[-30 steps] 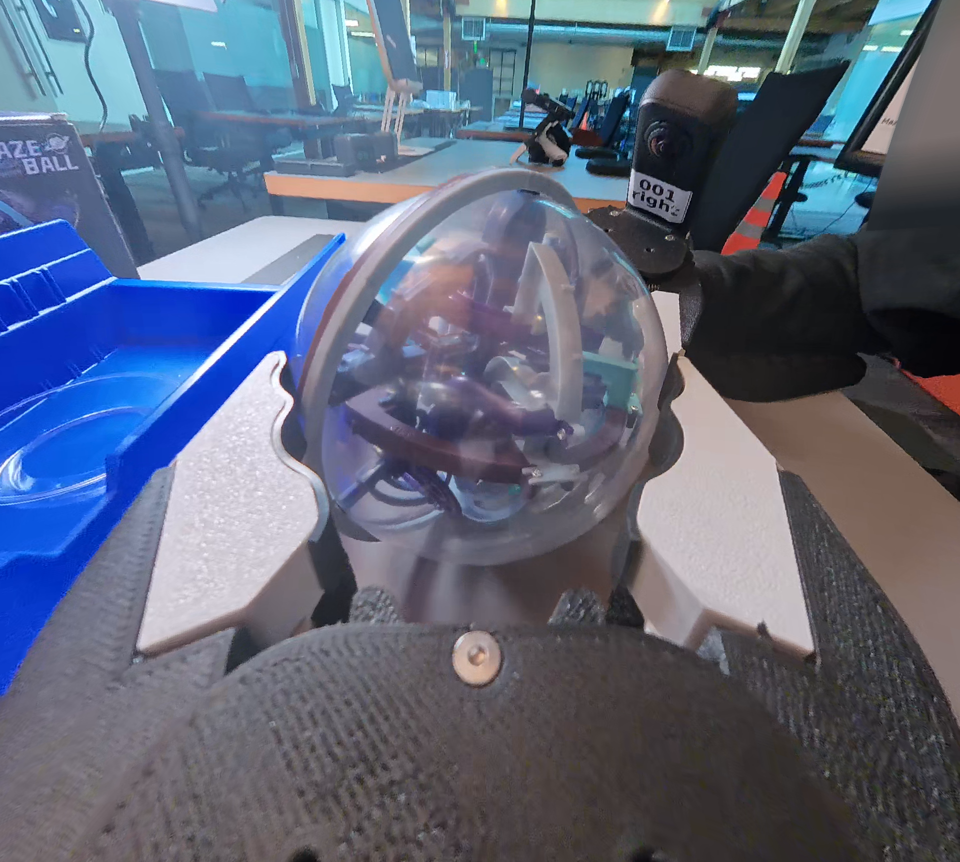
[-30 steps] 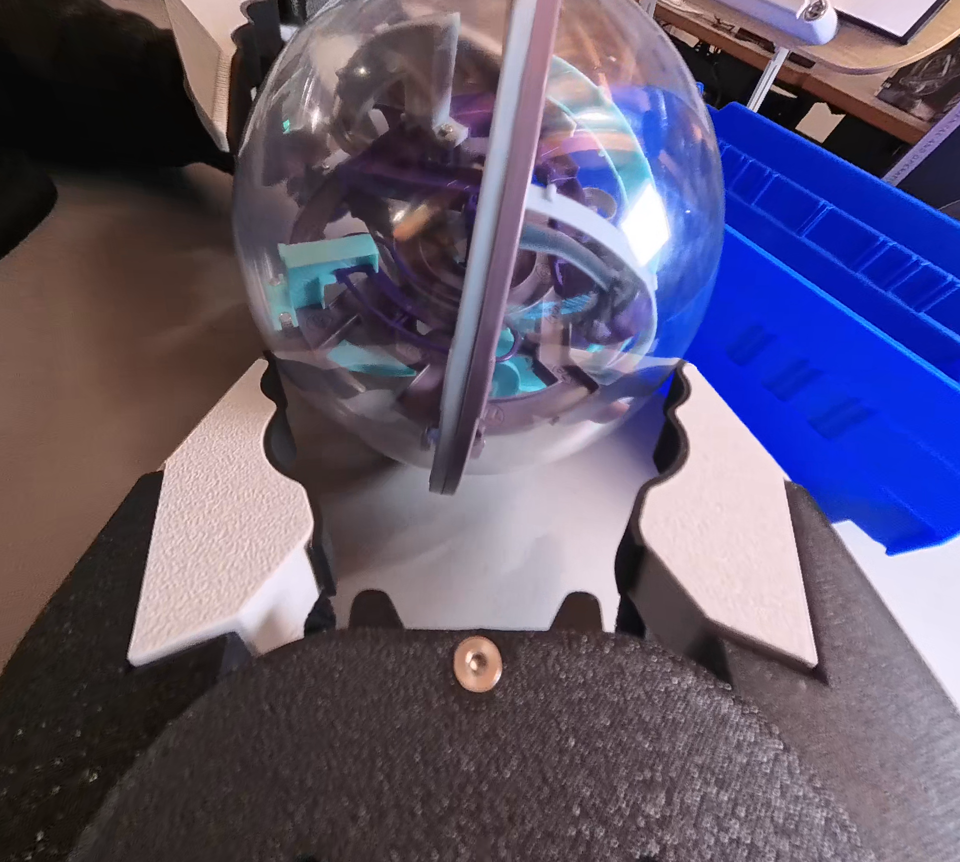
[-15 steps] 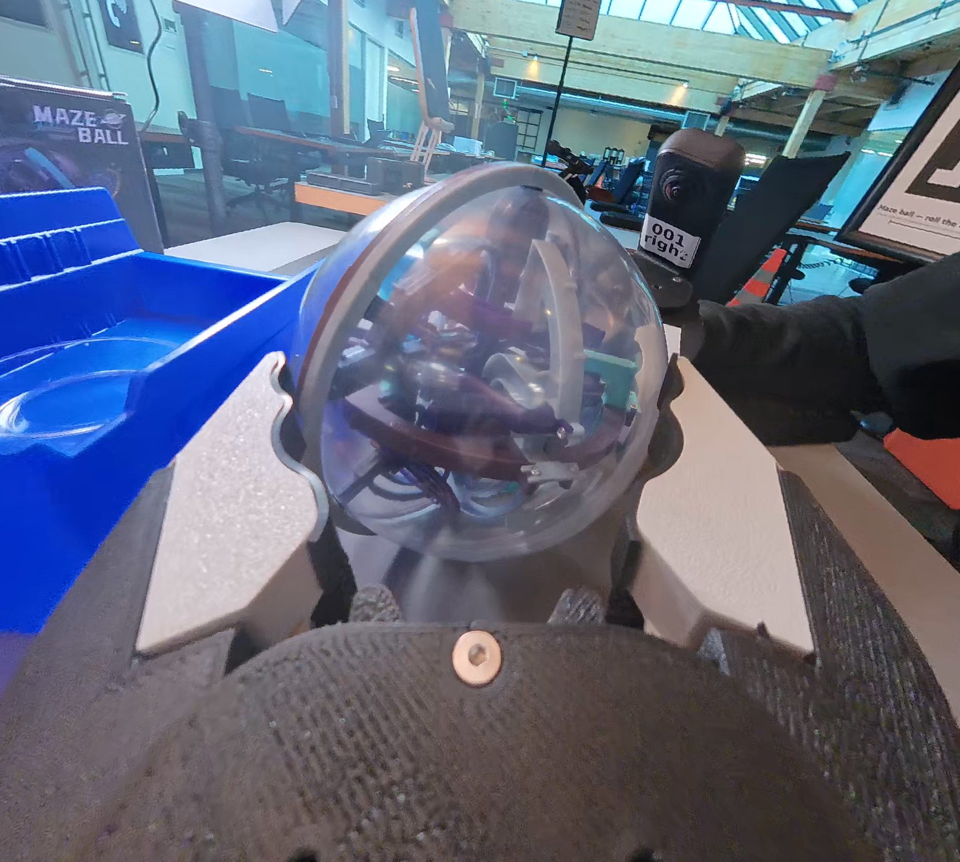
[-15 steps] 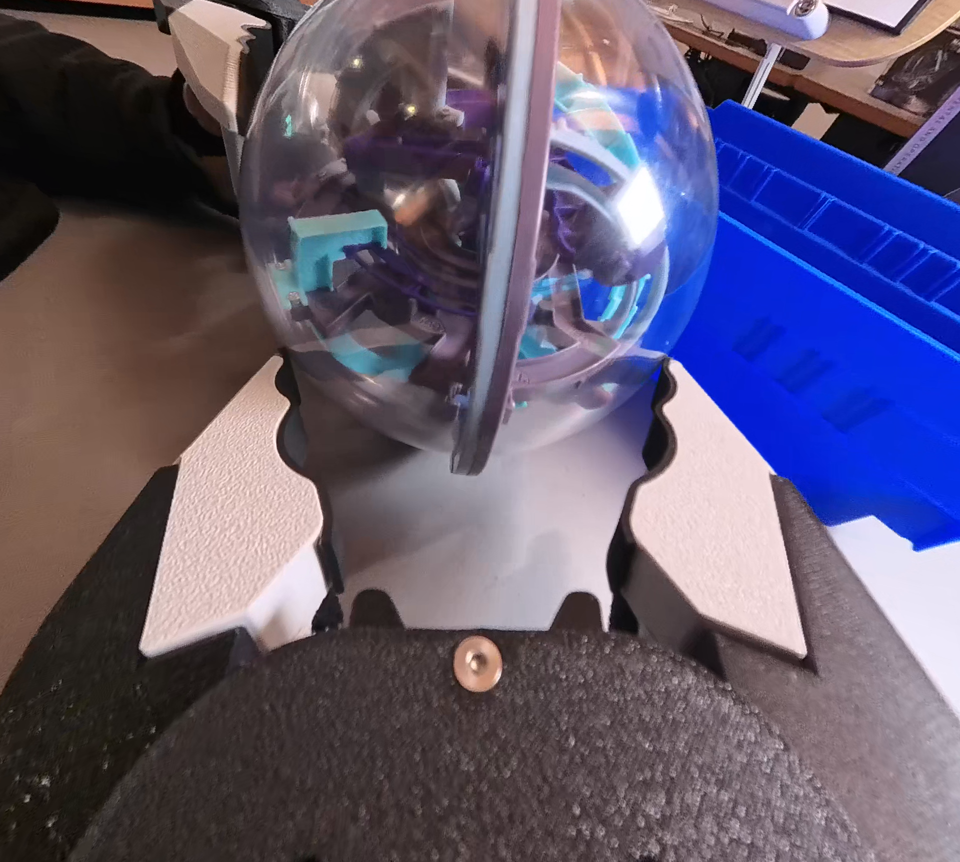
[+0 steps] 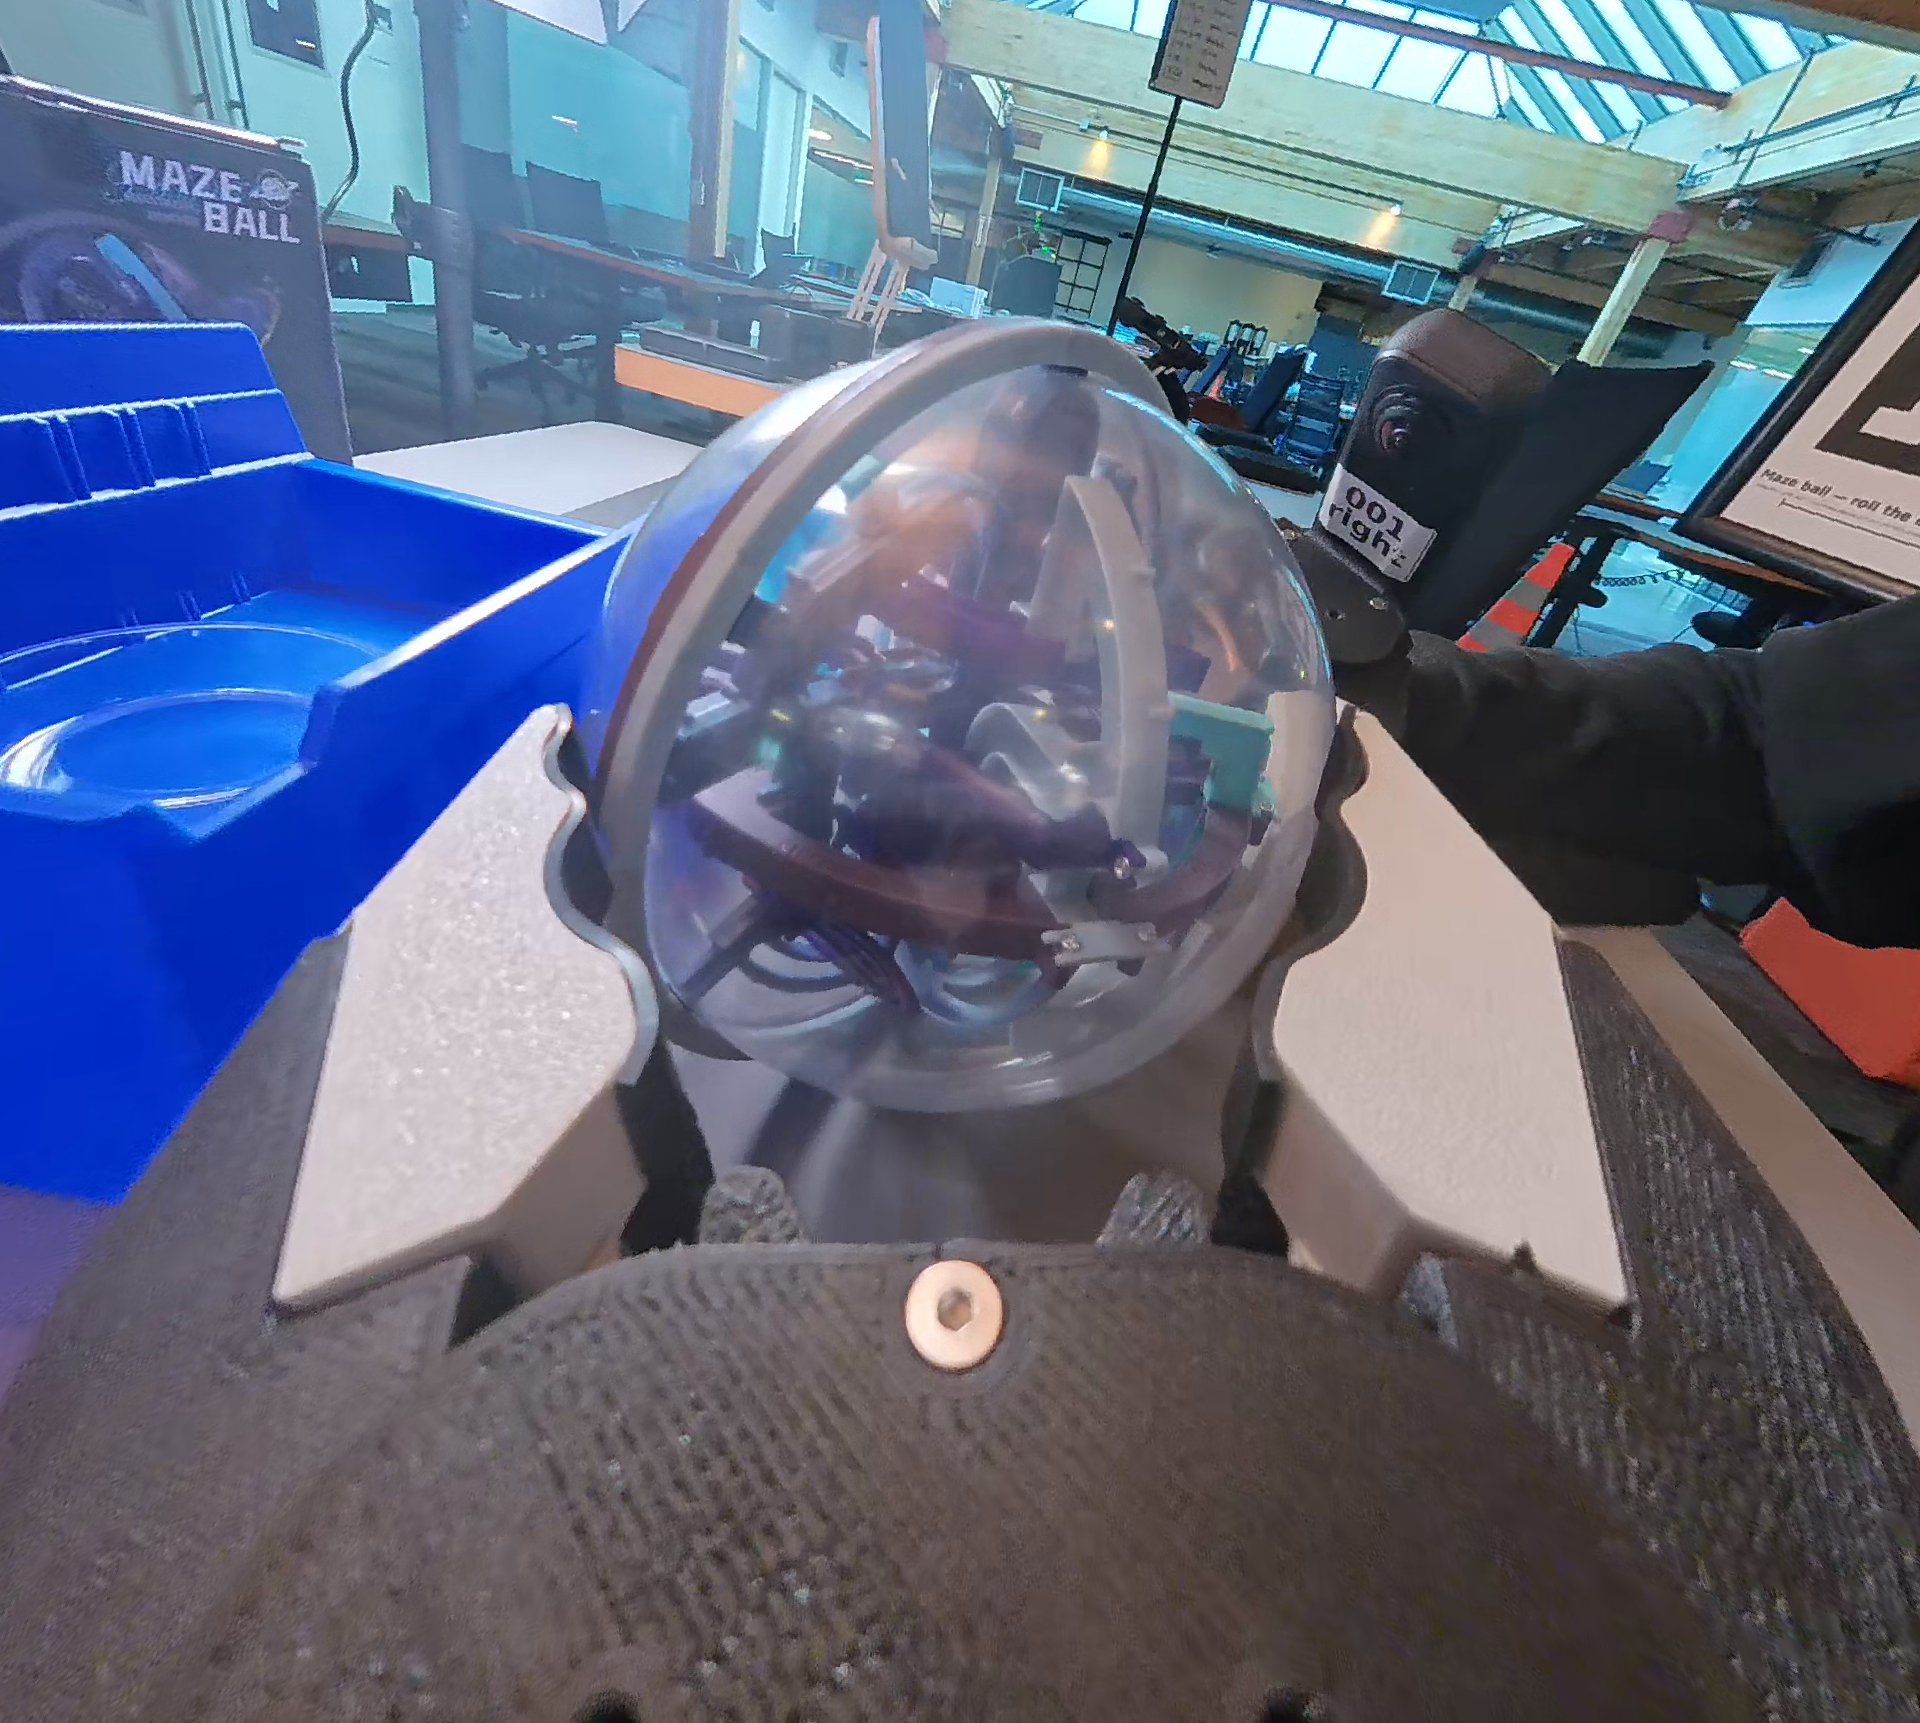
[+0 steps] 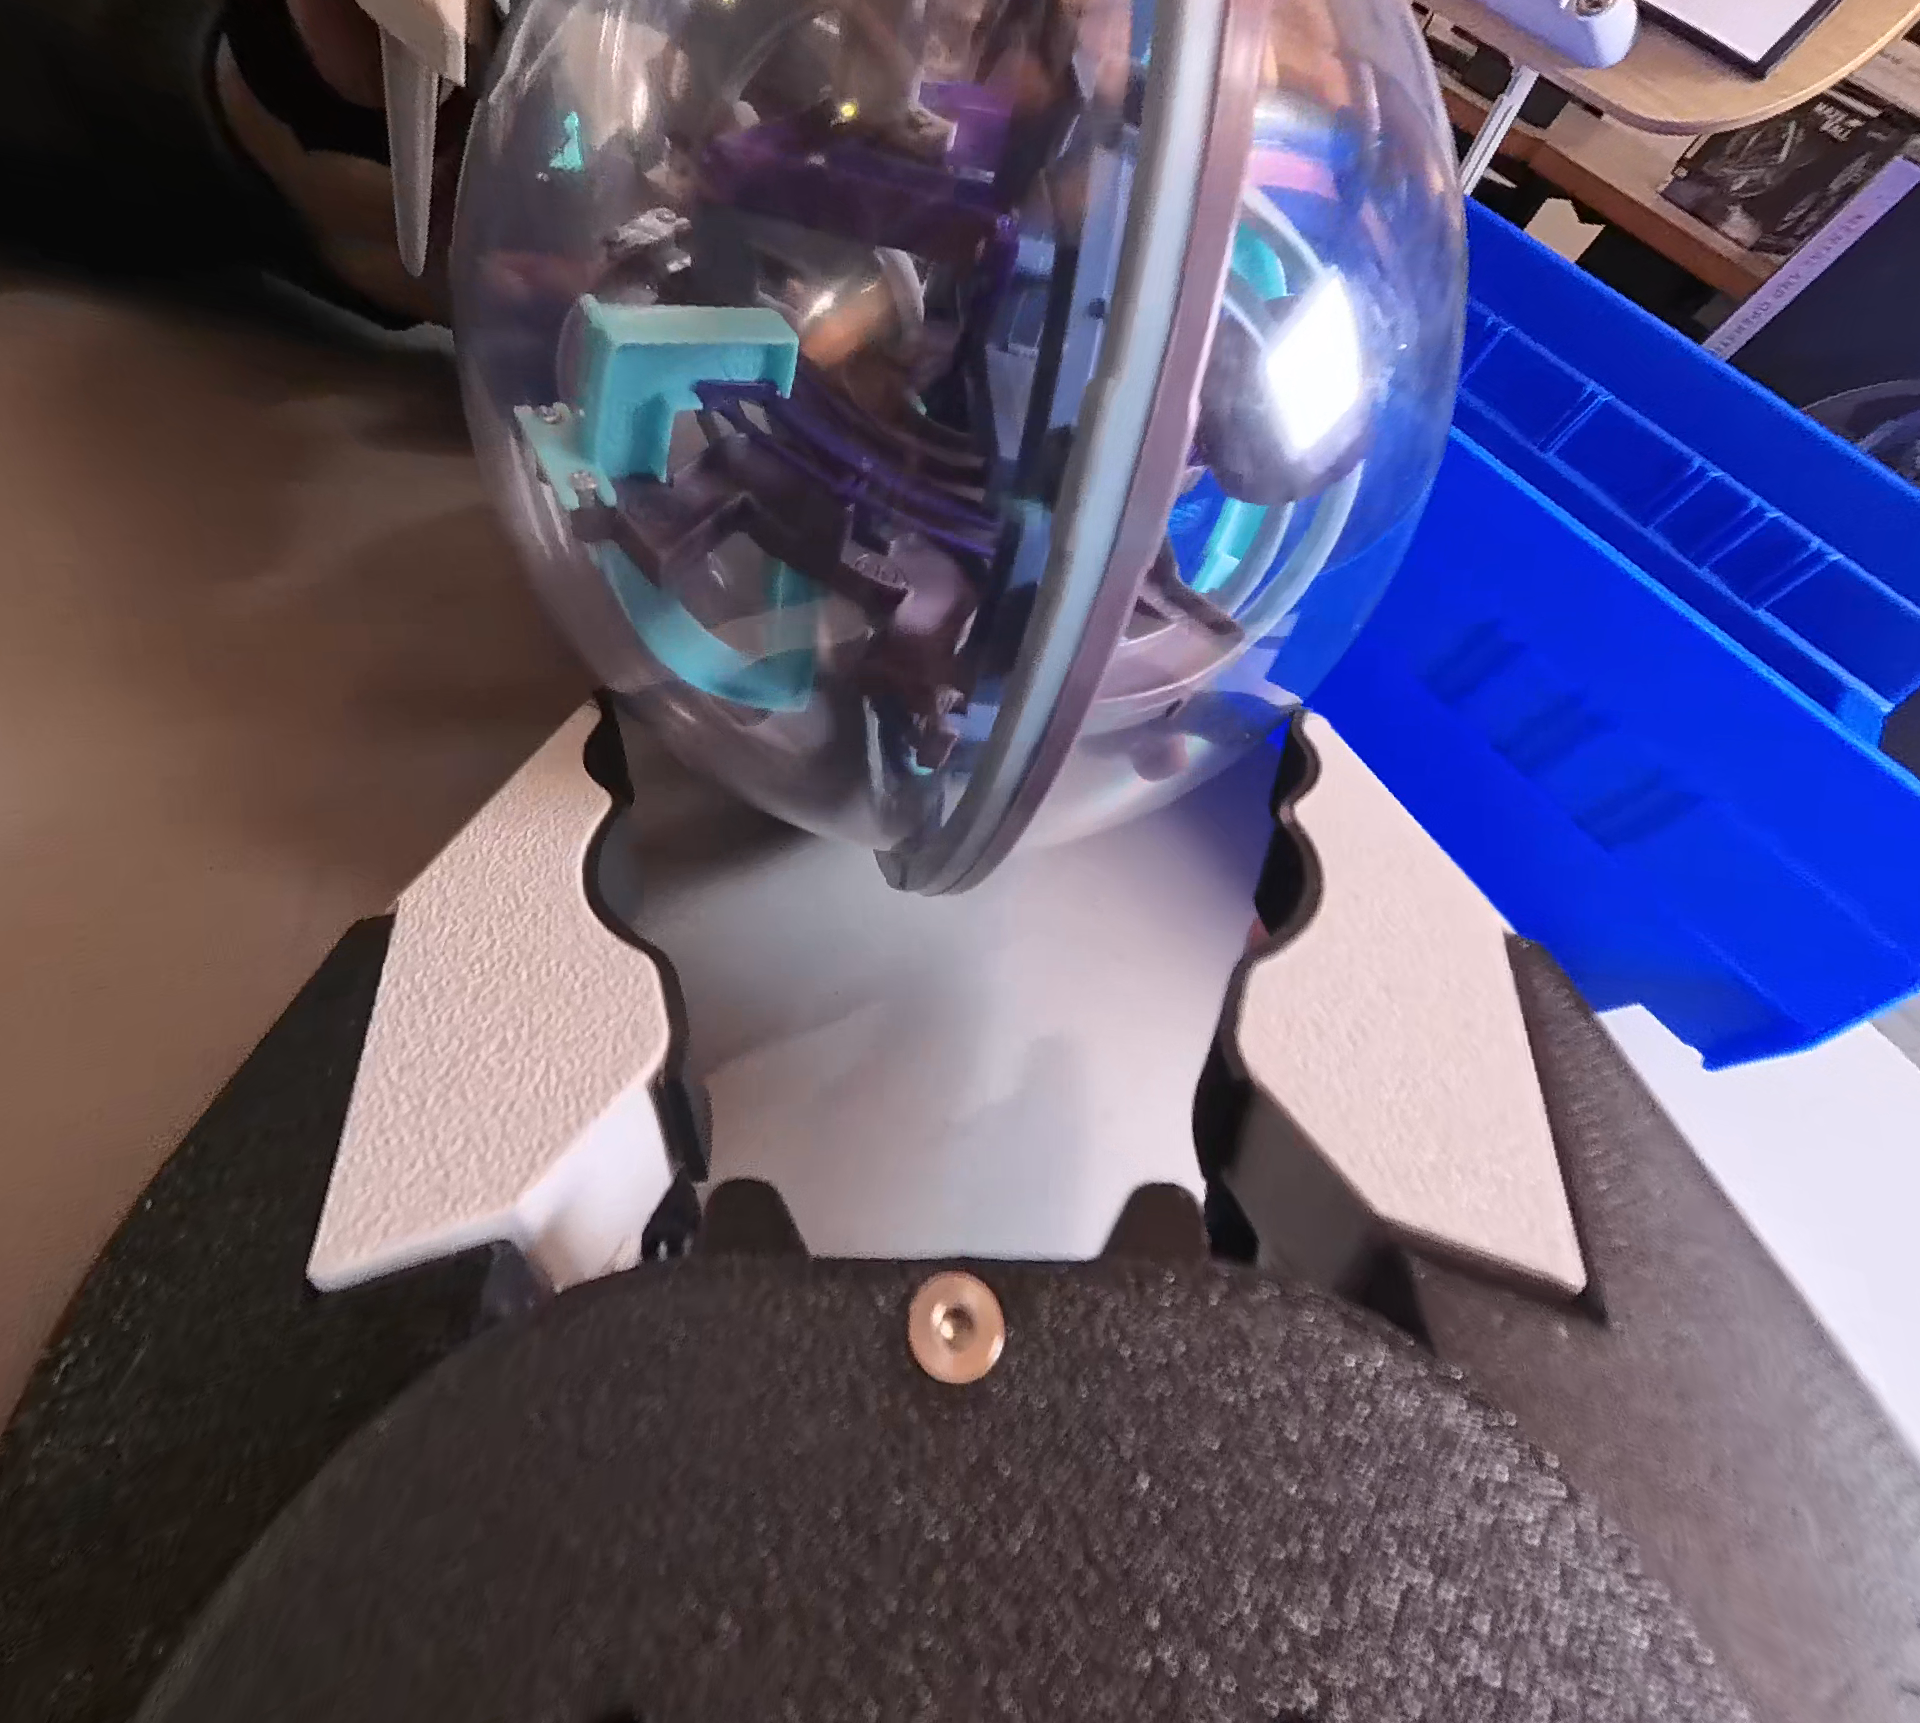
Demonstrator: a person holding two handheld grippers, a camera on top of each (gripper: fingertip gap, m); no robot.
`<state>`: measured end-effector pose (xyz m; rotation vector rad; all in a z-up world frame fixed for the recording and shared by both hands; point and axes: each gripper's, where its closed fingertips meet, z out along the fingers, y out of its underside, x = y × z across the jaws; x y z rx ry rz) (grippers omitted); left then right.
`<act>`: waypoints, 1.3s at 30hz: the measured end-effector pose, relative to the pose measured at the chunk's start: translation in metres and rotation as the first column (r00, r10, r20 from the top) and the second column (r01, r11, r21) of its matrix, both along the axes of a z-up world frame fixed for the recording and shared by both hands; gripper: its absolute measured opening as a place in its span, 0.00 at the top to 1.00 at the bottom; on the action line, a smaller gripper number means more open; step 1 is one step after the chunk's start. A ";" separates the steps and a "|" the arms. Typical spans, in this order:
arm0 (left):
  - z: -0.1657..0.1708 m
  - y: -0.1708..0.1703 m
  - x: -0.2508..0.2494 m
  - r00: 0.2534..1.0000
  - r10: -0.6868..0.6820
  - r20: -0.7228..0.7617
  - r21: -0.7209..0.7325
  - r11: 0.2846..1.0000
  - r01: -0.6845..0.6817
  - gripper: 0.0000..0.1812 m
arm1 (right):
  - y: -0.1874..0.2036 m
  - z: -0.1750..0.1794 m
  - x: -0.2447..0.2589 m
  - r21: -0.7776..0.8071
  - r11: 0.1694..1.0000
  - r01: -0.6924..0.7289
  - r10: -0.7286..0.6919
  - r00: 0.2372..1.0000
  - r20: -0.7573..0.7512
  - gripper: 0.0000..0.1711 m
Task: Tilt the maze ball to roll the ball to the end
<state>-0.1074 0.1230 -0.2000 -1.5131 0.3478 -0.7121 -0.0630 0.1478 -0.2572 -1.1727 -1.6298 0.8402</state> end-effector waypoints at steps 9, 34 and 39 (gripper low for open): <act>-0.009 -0.007 -0.008 0.992 -0.058 -0.115 0.010 0.998 0.060 0.26 | 0.005 -0.003 0.009 0.119 0.993 -0.016 0.010 0.999 0.046 0.50; -0.044 0.003 -0.021 0.308 0.441 -0.843 0.454 0.890 -0.030 0.32 | 0.053 -0.007 0.019 0.568 0.817 0.099 -0.155 0.986 0.052 0.85; -0.043 -0.004 -0.027 0.191 0.506 -0.841 0.518 0.855 0.013 0.37 | 0.065 -0.016 0.026 0.451 0.887 0.102 -0.165 0.981 0.103 0.86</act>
